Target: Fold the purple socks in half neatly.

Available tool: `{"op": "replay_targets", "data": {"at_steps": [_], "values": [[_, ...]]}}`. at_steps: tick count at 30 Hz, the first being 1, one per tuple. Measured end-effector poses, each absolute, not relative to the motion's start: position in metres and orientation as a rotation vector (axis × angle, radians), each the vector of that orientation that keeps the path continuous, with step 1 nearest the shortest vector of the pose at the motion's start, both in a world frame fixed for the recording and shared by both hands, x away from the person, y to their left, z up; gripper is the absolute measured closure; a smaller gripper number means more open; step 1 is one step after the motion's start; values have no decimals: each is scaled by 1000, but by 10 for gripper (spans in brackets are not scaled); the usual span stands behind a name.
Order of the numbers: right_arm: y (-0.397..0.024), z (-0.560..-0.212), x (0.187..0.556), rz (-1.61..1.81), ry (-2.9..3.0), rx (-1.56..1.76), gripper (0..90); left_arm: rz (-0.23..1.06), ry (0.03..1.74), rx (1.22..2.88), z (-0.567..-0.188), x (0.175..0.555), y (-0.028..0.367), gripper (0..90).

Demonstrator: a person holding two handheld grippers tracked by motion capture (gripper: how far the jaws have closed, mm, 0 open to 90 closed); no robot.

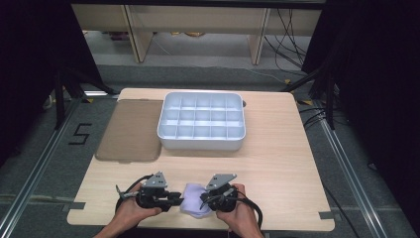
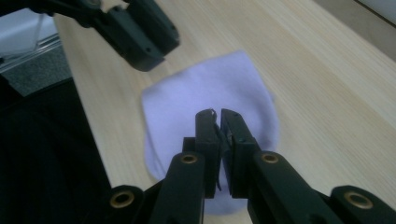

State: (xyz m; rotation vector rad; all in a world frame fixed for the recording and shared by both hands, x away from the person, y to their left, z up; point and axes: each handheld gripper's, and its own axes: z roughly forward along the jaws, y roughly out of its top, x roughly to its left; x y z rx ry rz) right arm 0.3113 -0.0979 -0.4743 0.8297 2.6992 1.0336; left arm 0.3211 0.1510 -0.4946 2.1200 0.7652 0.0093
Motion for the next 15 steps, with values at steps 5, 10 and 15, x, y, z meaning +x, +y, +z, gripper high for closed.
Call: {"op": "replay_targets", "data": {"at_steps": [5,10,15], "values": [[-85,-481,305,984,2789,758,865,-7,836,2086,-493,328,159,618],[-78,-493,307,956,2827,768,871,-46,887,2092,-495,331,162,535],[-71,-494,309,951,2785,816,871,-69,946,2095,-499,334,159,509]]}}
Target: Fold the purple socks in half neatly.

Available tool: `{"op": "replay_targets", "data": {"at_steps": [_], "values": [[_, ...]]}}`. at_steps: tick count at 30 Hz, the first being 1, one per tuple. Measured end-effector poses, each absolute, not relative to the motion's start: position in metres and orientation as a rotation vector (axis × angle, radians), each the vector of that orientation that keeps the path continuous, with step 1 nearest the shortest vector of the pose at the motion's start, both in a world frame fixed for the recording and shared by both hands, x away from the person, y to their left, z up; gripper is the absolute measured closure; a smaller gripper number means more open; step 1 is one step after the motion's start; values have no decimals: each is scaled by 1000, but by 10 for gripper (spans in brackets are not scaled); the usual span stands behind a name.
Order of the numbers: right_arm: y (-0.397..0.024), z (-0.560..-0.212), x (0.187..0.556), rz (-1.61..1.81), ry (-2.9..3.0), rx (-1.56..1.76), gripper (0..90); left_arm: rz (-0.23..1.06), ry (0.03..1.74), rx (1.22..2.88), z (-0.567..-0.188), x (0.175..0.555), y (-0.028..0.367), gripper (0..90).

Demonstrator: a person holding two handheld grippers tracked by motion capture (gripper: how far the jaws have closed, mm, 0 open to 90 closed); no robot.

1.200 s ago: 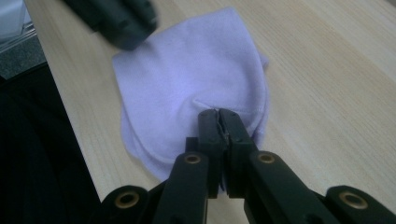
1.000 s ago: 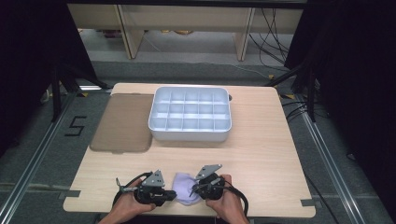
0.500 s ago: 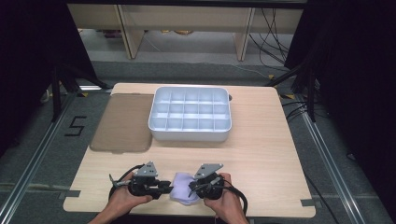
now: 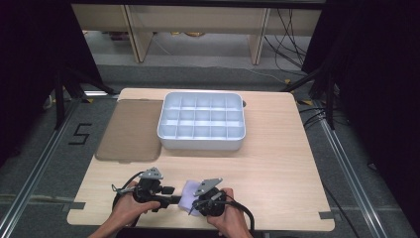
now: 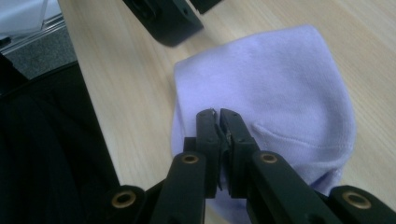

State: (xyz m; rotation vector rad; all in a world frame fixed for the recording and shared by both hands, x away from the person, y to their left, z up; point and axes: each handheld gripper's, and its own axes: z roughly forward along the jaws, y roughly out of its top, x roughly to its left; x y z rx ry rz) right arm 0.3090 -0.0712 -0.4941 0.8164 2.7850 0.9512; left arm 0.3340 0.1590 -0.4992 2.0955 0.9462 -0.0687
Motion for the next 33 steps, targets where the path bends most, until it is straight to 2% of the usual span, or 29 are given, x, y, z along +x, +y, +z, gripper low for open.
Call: {"op": "replay_targets", "data": {"at_steps": [9,17,19,22,25,33], "values": [[-67,-495,309,969,2775,824,870,-72,935,2105,-509,339,150,555],[-68,-495,309,990,2768,804,863,-32,885,2117,-513,337,143,770],[-70,-494,309,1007,2747,817,852,-12,868,2127,-512,337,143,800],[-64,-490,308,1105,2727,735,859,1,860,2124,-508,336,144,814],[-52,-496,307,1059,2775,702,866,29,837,2146,-505,336,146,820],[-52,-494,311,1051,2770,754,872,29,836,2146,-501,333,147,824]]}}
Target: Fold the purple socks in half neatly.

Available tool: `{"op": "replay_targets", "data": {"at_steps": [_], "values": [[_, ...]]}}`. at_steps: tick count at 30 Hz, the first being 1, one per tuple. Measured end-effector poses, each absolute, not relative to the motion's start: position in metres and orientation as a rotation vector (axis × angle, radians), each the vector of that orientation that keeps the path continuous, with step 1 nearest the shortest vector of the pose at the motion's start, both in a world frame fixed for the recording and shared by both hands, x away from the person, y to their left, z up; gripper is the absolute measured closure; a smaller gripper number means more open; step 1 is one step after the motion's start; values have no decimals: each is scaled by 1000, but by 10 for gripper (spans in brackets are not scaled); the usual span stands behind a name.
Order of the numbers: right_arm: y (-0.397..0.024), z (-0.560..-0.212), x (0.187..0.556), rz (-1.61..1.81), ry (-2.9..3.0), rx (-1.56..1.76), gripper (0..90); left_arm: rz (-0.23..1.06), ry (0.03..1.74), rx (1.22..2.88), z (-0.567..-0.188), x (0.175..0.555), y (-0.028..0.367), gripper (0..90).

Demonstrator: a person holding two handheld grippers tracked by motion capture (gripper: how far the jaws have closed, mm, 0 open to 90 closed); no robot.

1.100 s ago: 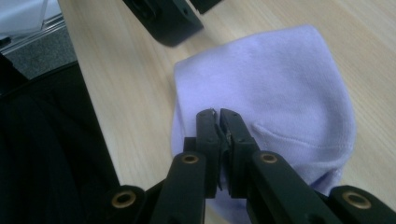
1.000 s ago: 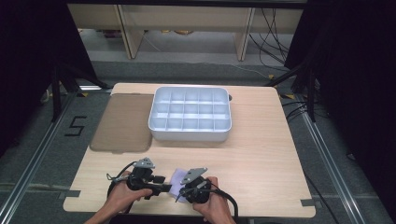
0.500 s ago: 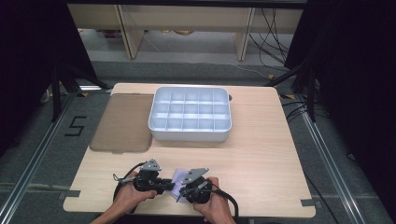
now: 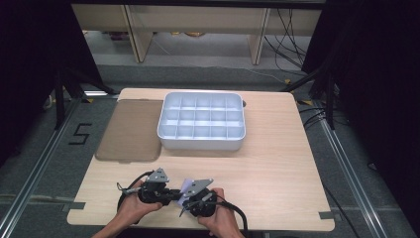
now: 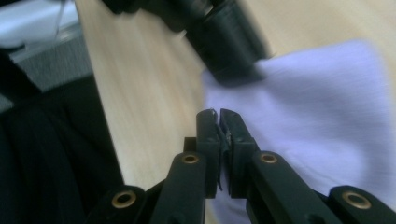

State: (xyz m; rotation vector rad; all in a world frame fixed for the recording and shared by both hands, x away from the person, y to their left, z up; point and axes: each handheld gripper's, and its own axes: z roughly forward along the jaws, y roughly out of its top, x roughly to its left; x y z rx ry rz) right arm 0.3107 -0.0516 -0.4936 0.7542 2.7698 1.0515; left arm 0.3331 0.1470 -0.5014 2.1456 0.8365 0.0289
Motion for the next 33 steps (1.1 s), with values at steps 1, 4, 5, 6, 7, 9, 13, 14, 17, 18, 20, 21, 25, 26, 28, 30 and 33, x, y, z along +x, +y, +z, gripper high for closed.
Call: {"op": "replay_targets", "data": {"at_steps": [1,4,5,6,7,9,13,14,17,18,20,21,25,26,28,30,33], "values": [[-54,-491,315,1074,2740,756,873,29,835,2148,-501,333,147,825],[-62,-483,330,1072,2674,810,875,34,830,2161,-500,334,148,823],[-64,-483,338,1063,2655,809,878,40,815,2167,-500,334,148,823],[-64,-485,343,1052,2652,814,880,41,816,2167,-500,334,147,822],[-64,-487,347,1042,2660,799,883,51,807,2176,-500,334,148,823],[-61,-495,352,978,2667,814,889,53,806,2177,-500,334,148,825],[-63,-495,353,989,2686,805,884,47,825,2163,-500,334,148,826],[-64,-495,353,1001,2680,792,878,48,824,2164,-500,334,148,826],[-72,-485,351,1032,2636,809,875,53,805,2168,-498,334,150,826],[-74,-483,350,1049,2606,824,873,54,812,2162,-498,333,150,825],[-83,-475,343,1075,2602,857,869,59,804,2164,-497,334,151,825],[-87,-474,339,1080,2600,871,867,49,822,2155,-497,333,151,824],[-93,-478,326,1073,2654,872,860,71,798,2164,-495,333,152,823],[-92,-481,323,1064,2679,848,859,69,796,2162,-494,332,152,823],[-90,-486,323,1033,2708,838,857,76,801,2159,-493,331,151,823],[-85,-493,325,1005,2730,833,861,84,793,2152,-491,329,149,822],[-81,-496,327,1018,2717,862,866,85,770,2117,-486,326,146,821]]}}
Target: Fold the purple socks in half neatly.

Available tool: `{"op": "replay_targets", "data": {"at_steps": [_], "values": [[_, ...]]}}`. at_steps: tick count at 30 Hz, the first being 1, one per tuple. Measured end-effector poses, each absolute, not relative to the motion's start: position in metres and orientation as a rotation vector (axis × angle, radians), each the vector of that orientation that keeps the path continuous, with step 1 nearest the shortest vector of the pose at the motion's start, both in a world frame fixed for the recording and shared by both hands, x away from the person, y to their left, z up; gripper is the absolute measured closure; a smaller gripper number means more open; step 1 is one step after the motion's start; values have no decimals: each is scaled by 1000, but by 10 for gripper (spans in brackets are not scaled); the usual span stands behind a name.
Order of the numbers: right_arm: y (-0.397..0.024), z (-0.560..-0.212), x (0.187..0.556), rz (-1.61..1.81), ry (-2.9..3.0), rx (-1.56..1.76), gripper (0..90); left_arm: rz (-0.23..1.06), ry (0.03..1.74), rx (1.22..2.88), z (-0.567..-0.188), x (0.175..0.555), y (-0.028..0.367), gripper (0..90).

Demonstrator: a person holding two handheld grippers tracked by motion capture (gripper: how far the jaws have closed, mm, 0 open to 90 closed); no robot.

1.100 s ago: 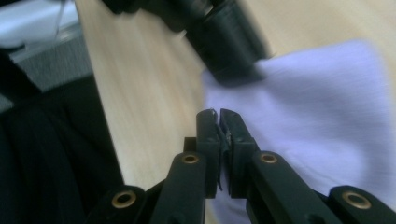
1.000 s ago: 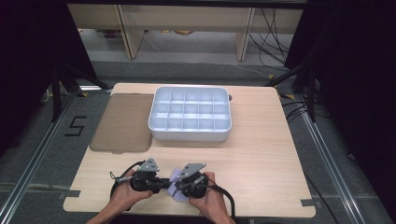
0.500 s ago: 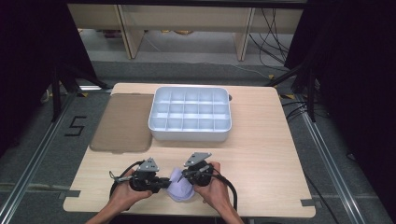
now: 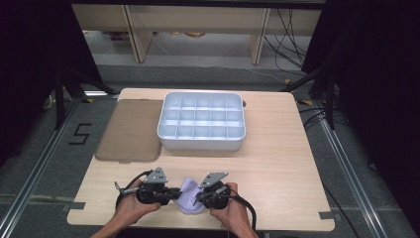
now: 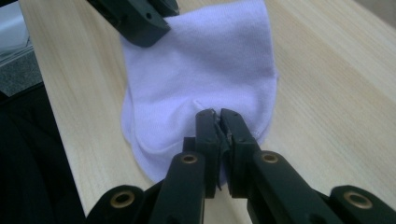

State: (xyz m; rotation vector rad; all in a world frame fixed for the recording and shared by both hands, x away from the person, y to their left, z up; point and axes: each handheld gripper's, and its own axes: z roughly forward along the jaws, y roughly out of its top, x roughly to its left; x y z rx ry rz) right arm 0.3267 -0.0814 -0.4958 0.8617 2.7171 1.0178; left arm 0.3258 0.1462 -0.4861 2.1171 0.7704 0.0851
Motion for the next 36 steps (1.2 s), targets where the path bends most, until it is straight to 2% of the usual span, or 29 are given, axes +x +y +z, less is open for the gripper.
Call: {"op": "replay_targets", "data": {"at_steps": [7,17,26,31,36], "values": [[-84,-496,329,1023,2718,836,867,85,684,2106,-479,318,130,820],[-95,-496,334,1086,2708,923,846,43,682,2139,-487,317,112,815],[-117,-475,340,1161,2593,982,844,-1,669,2176,-501,318,100,806],[-102,-468,341,1189,2613,869,843,5,664,2175,-503,318,99,808],[-87,-477,347,1113,2656,839,844,-2,680,2171,-503,317,100,802]]}}
